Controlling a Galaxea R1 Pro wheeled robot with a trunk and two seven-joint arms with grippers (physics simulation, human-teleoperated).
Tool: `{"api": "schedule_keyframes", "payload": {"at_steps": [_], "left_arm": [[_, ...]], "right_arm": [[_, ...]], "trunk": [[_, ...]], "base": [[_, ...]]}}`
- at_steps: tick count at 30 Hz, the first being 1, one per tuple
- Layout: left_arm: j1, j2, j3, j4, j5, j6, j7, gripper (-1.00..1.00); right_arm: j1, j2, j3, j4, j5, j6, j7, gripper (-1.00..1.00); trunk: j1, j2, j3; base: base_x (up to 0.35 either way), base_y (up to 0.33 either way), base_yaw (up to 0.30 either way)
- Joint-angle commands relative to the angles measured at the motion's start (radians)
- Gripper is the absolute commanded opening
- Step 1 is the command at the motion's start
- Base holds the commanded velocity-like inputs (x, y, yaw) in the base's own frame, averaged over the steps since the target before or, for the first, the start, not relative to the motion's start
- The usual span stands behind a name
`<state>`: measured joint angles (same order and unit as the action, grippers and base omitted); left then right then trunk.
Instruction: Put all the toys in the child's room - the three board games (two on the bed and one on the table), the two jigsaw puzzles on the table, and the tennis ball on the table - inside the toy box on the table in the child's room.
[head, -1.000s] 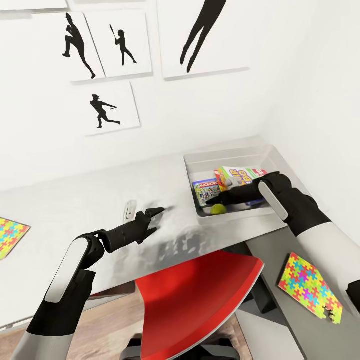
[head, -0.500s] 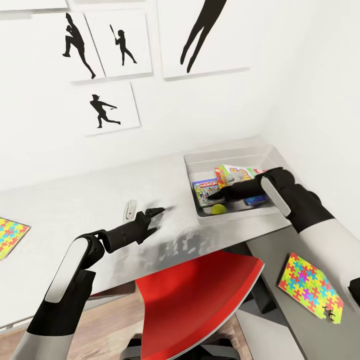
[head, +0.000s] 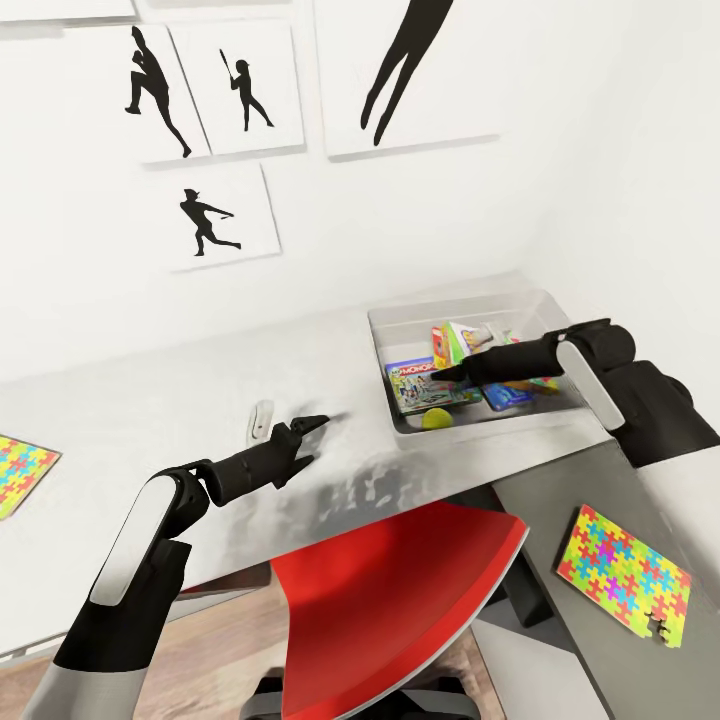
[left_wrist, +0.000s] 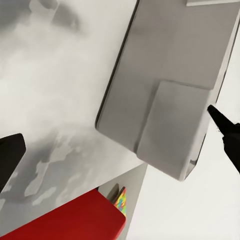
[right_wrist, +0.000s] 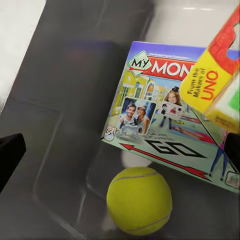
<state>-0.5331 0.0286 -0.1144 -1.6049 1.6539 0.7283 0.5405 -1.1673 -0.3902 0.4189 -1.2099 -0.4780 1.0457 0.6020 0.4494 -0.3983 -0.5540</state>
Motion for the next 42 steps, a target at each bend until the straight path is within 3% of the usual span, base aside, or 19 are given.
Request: {"api": "schedule_keyframes", "payload": {"at_steps": [1,7,29,33,34,35,42], "left_arm": [[-0.001,0.001,-0.001,-0.001,0.010,-0.001,0.010,1.00],[-0.001,0.001,-0.001,-0.001,0.010,-0.001,0.010,1.00],[-0.001,0.001,-0.001,-0.001,0.010,-0.001,0.010,1.00],[0.000,0.001,-0.001,-0.001,0.009,-0.001,0.008,1.00],[0.005,0.001,0.000,-0.001,0.009,-0.001,0.008,1.00],[0.009,0.001,0.000,-0.001,0.008,-0.001,0.008,1.00],[0.026,0.003,0.000,-0.001,0.007,-0.002,0.001,1.00]], "right_arm": [[0.002,-0.008,-0.001,-0.017,0.005,0.001,0.008,1.00],[0.020,-0.027,-0.008,-0.068,-0.004,0.001,0.008,1.00],[0.057,-0.040,-0.015,-0.103,-0.014,0.001,0.012,1.00],[0.075,-0.068,-0.047,-0.141,-0.029,0.001,0.013,1.00],[0.110,-0.100,-0.099,-0.203,-0.048,0.001,0.013,1.00],[0.124,-0.108,-0.117,-0.226,-0.053,0.001,0.013,1.00],[0.189,-0.126,-0.223,-0.332,-0.065,0.001,0.011,1.00]], "trunk": [[0.001,-0.002,-0.001],[0.001,-0.002,-0.001],[0.001,-0.002,-0.001],[0.001,-0.002,-0.001],[0.001,-0.002,-0.001],[0.001,-0.002,-0.001],[0.001,-0.002,-0.001]], "base": [[0.000,0.000,0.000],[0.000,0.000,0.000],[0.000,0.000,0.000],[0.000,0.000,0.000],[0.000,0.000,0.000],[0.000,0.000,0.000],[0.000,0.000,0.000]]}}
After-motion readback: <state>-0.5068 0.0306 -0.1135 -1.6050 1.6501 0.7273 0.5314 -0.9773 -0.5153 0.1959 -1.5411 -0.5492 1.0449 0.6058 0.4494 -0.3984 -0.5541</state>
